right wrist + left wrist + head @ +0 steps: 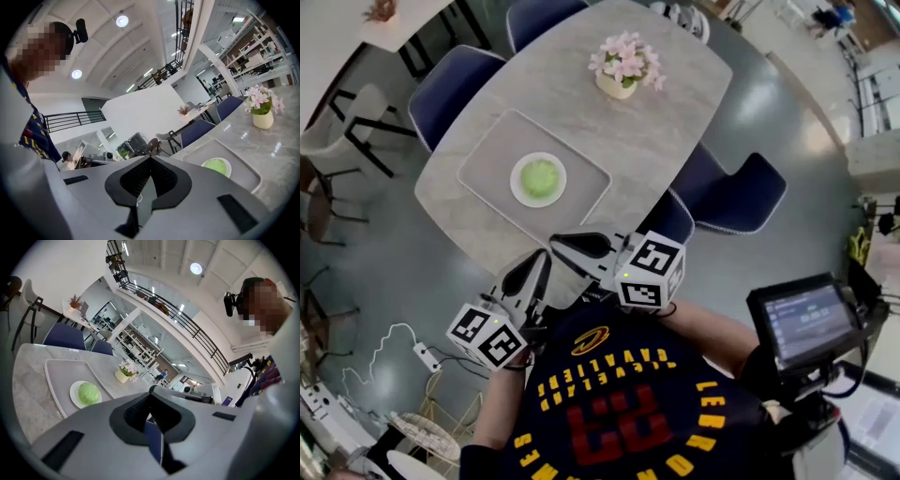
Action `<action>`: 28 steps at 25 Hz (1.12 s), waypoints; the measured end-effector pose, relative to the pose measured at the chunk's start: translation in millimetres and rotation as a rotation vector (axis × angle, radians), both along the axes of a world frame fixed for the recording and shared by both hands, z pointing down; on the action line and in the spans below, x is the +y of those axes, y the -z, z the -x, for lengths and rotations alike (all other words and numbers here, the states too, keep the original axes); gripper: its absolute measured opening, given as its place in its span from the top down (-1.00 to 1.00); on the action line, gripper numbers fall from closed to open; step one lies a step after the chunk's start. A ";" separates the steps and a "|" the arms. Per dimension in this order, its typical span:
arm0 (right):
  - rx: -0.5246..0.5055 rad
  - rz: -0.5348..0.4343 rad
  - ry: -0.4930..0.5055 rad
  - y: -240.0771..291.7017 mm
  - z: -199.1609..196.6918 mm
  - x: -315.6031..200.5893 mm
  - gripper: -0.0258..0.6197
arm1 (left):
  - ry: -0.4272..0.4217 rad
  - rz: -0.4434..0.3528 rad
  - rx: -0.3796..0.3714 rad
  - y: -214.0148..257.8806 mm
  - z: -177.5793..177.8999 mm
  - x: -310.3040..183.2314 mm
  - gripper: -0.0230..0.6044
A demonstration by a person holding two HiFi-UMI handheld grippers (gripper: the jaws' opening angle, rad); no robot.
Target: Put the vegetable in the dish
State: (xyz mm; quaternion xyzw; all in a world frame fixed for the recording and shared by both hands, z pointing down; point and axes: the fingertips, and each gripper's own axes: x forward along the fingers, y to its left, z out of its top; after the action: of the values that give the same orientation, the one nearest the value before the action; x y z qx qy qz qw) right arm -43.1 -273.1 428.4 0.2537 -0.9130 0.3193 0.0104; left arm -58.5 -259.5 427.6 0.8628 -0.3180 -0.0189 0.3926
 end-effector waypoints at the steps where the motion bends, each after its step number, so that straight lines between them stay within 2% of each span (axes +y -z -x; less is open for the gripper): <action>1: 0.001 -0.003 -0.005 1.1 -0.3 -0.3 0.91 | -0.001 0.001 -0.001 0.4 0.4 -0.6 0.93; 17: 0.002 -0.003 -0.053 -2.1 -17.9 1.3 0.91 | -0.041 0.031 -0.013 -11.4 -16.2 -1.6 0.93; 28: -0.006 -0.003 -0.029 2.7 -12.6 1.9 0.91 | -0.006 0.058 -0.009 -11.9 -9.3 -1.4 0.93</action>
State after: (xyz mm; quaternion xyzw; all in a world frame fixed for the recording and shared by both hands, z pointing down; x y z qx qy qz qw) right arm -30.5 -271.2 425.6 0.2657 -0.9098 0.3189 0.0025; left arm -49.2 -261.0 439.5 0.8520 -0.3178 -0.0047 0.4160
